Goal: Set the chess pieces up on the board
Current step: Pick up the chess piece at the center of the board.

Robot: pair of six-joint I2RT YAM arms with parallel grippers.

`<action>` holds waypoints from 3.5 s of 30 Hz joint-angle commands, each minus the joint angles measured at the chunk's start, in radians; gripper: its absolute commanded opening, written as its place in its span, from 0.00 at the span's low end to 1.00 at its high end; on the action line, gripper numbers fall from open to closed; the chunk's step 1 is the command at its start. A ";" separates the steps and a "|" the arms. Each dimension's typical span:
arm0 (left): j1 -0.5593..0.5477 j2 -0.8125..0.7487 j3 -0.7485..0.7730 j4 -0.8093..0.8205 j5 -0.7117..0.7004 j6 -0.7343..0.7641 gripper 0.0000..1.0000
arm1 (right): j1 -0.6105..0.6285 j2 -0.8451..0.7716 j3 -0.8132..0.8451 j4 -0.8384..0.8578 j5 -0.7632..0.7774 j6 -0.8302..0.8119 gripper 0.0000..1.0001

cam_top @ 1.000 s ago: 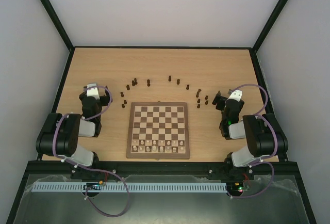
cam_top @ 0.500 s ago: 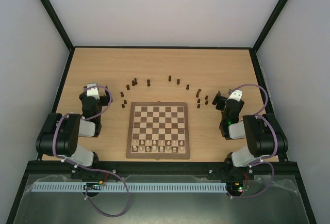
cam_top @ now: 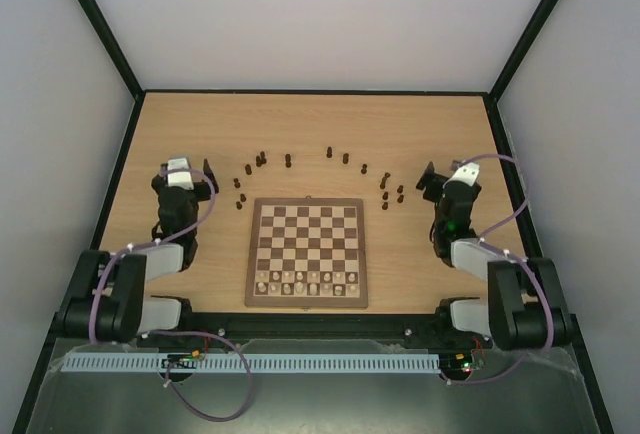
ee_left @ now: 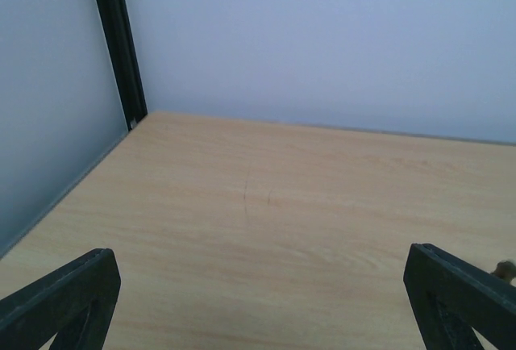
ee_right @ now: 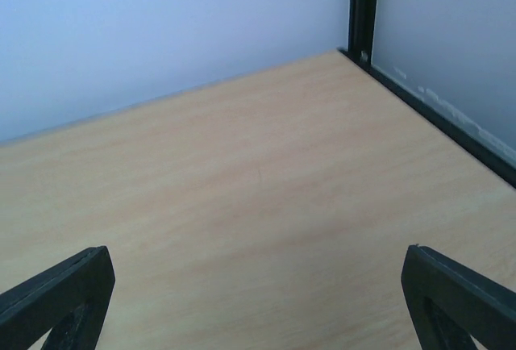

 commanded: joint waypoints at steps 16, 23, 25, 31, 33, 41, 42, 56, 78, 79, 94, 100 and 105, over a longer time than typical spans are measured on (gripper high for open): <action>-0.115 -0.435 0.673 -1.062 0.030 -0.409 1.00 | -0.001 -0.277 0.599 -0.957 -0.795 0.351 0.99; -0.115 -0.350 0.815 -1.252 0.293 -0.474 1.00 | -0.002 -0.100 0.812 -1.165 -0.764 0.433 0.99; -0.113 -0.346 0.773 -1.219 0.398 -0.485 0.99 | 0.000 -0.042 0.858 -1.205 -0.786 0.369 0.99; -0.113 -0.321 0.646 -1.087 0.634 -0.538 1.00 | 0.058 0.002 0.899 -1.364 -0.594 0.248 0.99; -0.115 -0.319 0.633 -1.084 0.688 -0.535 1.00 | 0.099 0.001 0.896 -1.404 -0.489 0.237 0.99; -0.326 -0.448 0.616 -1.250 0.464 -0.451 1.00 | 0.235 -0.028 0.786 -1.435 -0.216 0.266 0.99; -0.325 -0.444 0.602 -1.253 0.486 -0.458 1.00 | 0.237 -0.034 0.773 -1.431 -0.189 0.271 0.99; -0.325 -0.499 0.488 -1.276 0.373 -0.496 1.00 | 0.246 0.088 0.873 -1.413 -0.229 0.252 0.99; -0.315 -0.494 0.444 -1.283 0.390 -0.573 1.00 | 0.254 0.408 1.136 -1.519 -0.127 0.222 0.99; -0.316 -0.492 0.442 -1.281 0.411 -0.571 0.99 | 0.254 0.426 1.155 -1.519 -0.147 0.215 0.97; -0.346 -0.650 0.320 -1.246 0.446 -0.612 0.99 | 0.281 0.642 1.293 -1.552 -0.257 0.147 0.59; -0.351 -0.616 0.326 -1.252 0.435 -0.610 0.99 | 0.300 0.721 1.344 -1.580 -0.236 0.143 0.49; -0.373 -0.604 0.296 -1.172 0.414 -0.627 1.00 | 0.301 0.756 1.352 -1.585 -0.228 0.147 0.48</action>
